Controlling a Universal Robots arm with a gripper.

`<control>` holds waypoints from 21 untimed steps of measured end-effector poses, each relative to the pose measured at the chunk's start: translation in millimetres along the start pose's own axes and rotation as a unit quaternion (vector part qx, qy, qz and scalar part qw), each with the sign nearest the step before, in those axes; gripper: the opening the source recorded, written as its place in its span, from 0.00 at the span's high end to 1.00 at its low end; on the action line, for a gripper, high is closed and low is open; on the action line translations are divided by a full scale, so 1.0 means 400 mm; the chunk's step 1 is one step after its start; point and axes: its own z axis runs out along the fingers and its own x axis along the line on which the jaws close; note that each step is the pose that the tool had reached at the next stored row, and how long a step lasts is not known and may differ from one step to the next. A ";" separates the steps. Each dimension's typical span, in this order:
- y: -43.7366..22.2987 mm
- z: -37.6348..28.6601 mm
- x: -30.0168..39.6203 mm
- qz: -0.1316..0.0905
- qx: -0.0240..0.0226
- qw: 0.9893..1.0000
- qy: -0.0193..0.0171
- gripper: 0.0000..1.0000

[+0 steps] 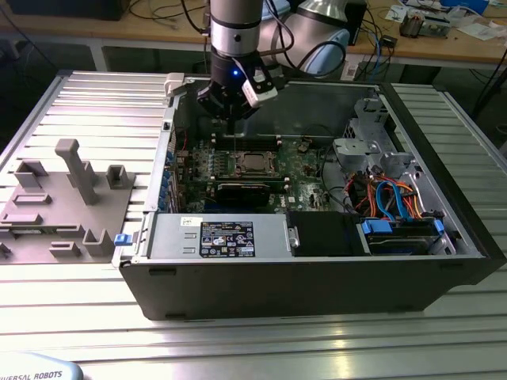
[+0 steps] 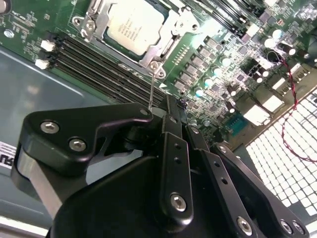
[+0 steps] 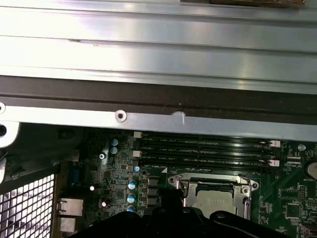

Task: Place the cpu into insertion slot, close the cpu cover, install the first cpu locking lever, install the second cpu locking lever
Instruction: 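Install the first cpu locking lever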

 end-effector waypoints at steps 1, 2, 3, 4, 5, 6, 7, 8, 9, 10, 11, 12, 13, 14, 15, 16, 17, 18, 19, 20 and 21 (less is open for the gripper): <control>0.000 0.000 -0.002 0.000 0.000 1.000 0.000 0.89; 0.000 0.000 -0.005 0.000 0.000 1.000 0.000 0.89; 0.000 0.001 -0.007 0.000 -0.001 1.000 0.000 0.89; -0.001 0.001 -0.009 0.000 -0.001 1.000 0.000 0.89; -0.001 0.001 -0.011 0.000 -0.001 1.000 0.000 0.89; -0.001 0.002 -0.015 0.000 -0.001 1.000 0.000 0.89; -0.001 0.002 -0.017 0.000 -0.001 1.000 0.000 0.89; -0.001 0.002 -0.019 0.000 -0.001 1.000 0.001 0.89; -0.001 0.002 -0.021 0.000 -0.001 1.000 0.001 0.89; -0.002 0.003 -0.026 0.000 -0.001 1.000 0.001 0.89; -0.002 0.004 -0.028 0.000 -0.001 1.000 0.001 0.89; -0.002 0.005 -0.030 0.000 -0.001 1.000 0.001 0.89; -0.002 0.008 -0.032 0.000 -0.002 1.000 0.001 0.89; -0.002 0.010 -0.033 0.000 -0.002 1.000 0.001 0.89; -0.003 0.011 -0.034 0.000 -0.002 1.000 0.002 0.89; -0.003 0.015 -0.037 0.000 -0.002 1.000 0.002 0.89; -0.003 0.017 -0.039 0.000 -0.002 1.000 0.002 0.89; -0.003 0.019 -0.040 0.000 -0.002 1.000 0.002 0.89; -0.004 0.023 -0.041 0.000 -0.002 1.000 0.002 0.89; -0.004 0.025 -0.042 0.000 -0.002 1.000 0.002 0.89; -0.004 0.028 -0.043 0.000 -0.002 1.000 0.003 0.89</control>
